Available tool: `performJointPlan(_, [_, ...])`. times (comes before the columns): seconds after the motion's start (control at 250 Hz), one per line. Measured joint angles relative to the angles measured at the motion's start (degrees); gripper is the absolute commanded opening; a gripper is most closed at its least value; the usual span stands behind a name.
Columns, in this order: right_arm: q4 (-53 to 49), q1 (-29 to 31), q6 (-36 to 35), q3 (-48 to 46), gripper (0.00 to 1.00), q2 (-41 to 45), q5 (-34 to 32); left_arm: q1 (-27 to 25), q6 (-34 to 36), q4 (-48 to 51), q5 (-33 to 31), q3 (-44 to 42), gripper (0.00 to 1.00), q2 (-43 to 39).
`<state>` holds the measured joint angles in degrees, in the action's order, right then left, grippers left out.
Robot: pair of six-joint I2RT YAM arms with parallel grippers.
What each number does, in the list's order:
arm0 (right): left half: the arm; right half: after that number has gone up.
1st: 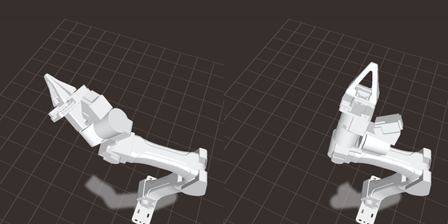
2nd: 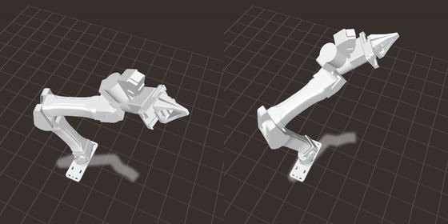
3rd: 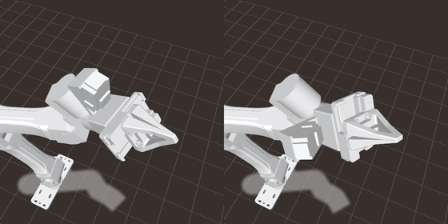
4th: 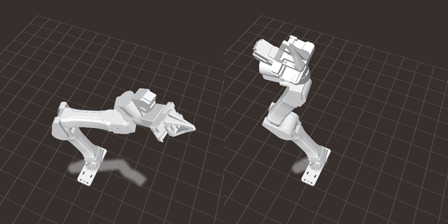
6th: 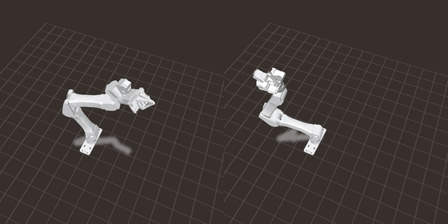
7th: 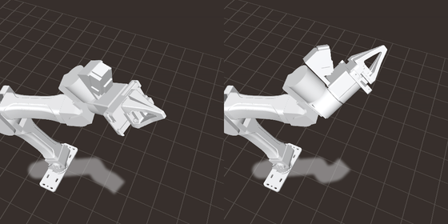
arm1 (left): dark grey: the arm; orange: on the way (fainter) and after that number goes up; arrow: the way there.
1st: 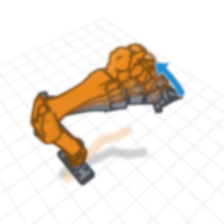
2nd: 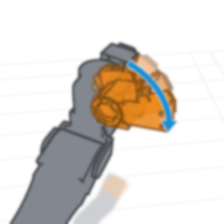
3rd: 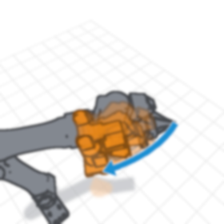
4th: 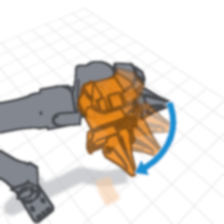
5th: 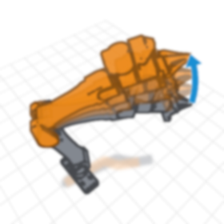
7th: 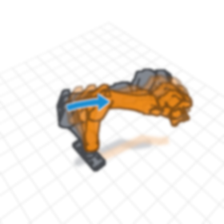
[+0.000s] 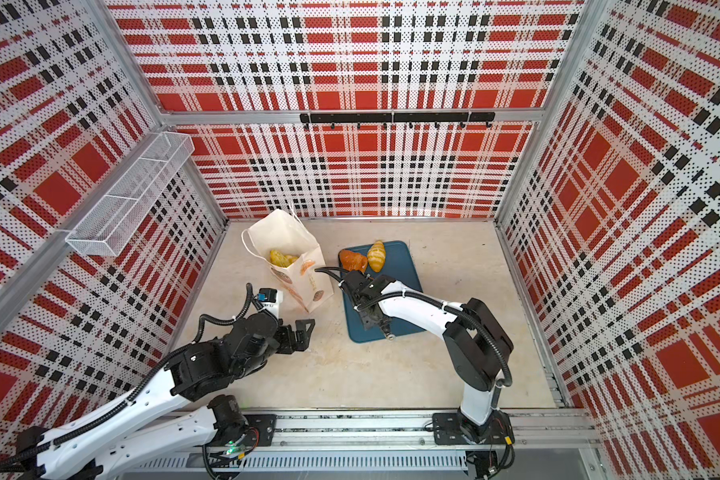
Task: Place the fake bread into the paper bag
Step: 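Lower the open tongs with the right gripper around a striped round bun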
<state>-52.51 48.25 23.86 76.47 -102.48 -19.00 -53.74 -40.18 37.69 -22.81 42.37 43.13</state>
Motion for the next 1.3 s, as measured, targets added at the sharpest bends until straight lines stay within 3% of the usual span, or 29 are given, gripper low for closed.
performJointPlan(0.716, [-2.64,-5.01,-0.48,-2.75,0.65,2.75,-3.37,-0.04,-0.52,0.07,-0.17,-0.35,0.99,-1.40])
performJointPlan(1.301, [1.38,-2.60,0.02,-2.82,0.70,3.85,0.76,-0.09,-0.61,-0.04,-0.15,-0.72,0.99,-0.85])
